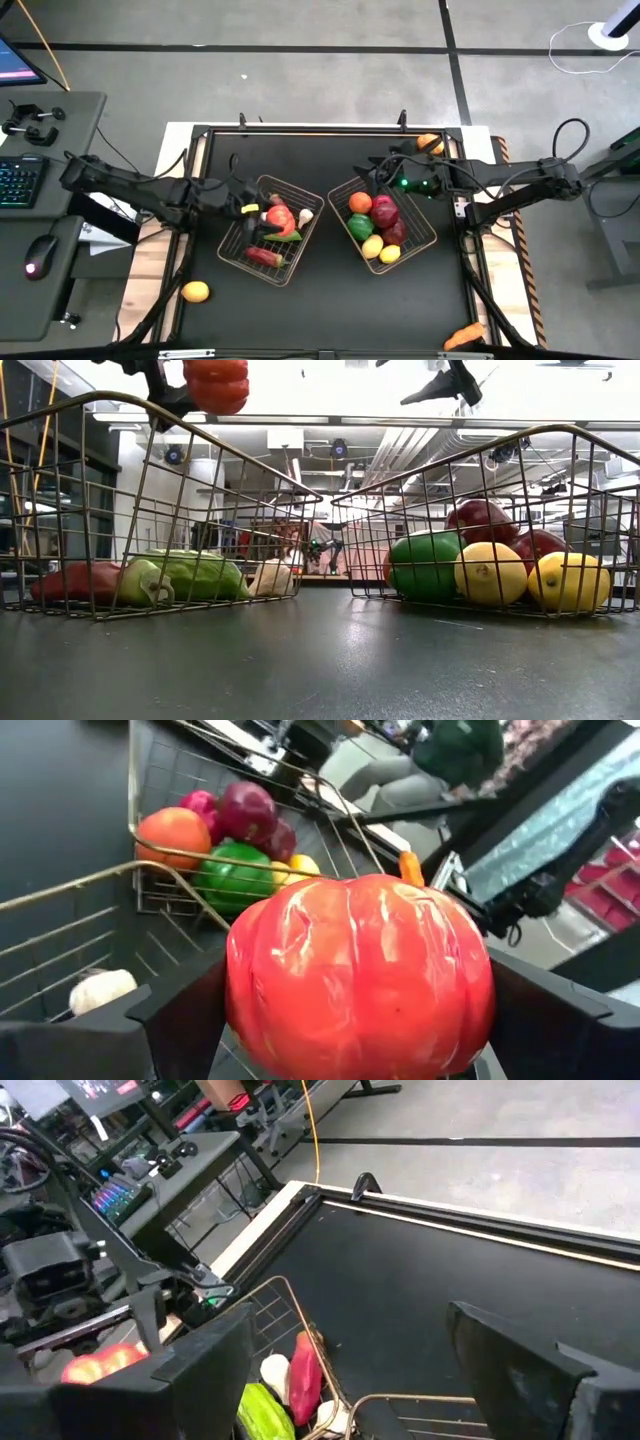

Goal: Sort produce into baskets
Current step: Put the pumpkin into the left basket

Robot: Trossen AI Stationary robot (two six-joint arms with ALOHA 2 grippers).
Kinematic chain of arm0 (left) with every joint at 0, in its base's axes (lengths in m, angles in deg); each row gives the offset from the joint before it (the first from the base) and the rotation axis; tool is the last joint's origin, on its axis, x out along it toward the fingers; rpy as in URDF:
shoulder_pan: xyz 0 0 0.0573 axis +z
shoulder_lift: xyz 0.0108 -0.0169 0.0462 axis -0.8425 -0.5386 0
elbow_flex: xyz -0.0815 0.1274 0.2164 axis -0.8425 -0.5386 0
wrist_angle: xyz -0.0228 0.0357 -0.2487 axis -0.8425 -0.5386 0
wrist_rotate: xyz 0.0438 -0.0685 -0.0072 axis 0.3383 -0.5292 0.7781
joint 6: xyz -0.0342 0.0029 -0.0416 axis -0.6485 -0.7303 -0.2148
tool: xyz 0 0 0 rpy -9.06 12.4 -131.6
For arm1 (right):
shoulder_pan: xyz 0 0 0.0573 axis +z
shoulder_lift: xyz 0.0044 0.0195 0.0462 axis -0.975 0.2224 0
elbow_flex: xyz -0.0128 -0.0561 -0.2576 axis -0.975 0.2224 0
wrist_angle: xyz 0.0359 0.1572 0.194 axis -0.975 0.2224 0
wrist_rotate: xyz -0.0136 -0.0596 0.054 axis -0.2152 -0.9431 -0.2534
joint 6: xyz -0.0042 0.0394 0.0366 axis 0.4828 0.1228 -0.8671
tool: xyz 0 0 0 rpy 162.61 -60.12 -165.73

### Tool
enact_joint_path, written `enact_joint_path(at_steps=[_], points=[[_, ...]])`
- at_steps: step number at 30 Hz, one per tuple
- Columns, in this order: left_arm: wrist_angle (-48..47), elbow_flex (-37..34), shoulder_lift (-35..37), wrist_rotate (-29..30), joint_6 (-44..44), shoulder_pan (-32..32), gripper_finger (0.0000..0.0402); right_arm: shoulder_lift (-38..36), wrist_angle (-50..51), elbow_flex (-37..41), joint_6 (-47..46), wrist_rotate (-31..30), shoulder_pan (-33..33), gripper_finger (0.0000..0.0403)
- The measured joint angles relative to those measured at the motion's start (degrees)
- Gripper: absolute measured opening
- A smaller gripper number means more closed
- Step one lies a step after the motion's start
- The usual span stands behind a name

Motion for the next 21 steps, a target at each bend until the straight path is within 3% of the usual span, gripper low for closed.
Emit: enact_joint_path(at_steps=[5, 15, 21], points=[[-0.7, 0.0, 0.3, -1.6, -0.4, 2.1, 0.0351, 0.0, 0.0, 0.0, -1.0, 0.0, 0.0, 0.0321], [-1.5, 0.0, -0.6, -13.4, 2.1, 7.8, 0.0392, 0.0, 0.0, 0.0, -1.1, 0.2, -1.7, 0.0321], [-2.3, 0.0, -0.4, -14.5, 3.7, 9.3, 0.0398, 0.0, 0.6, 0.0, -0.8, 0.5, -3.9, 0.0321]])
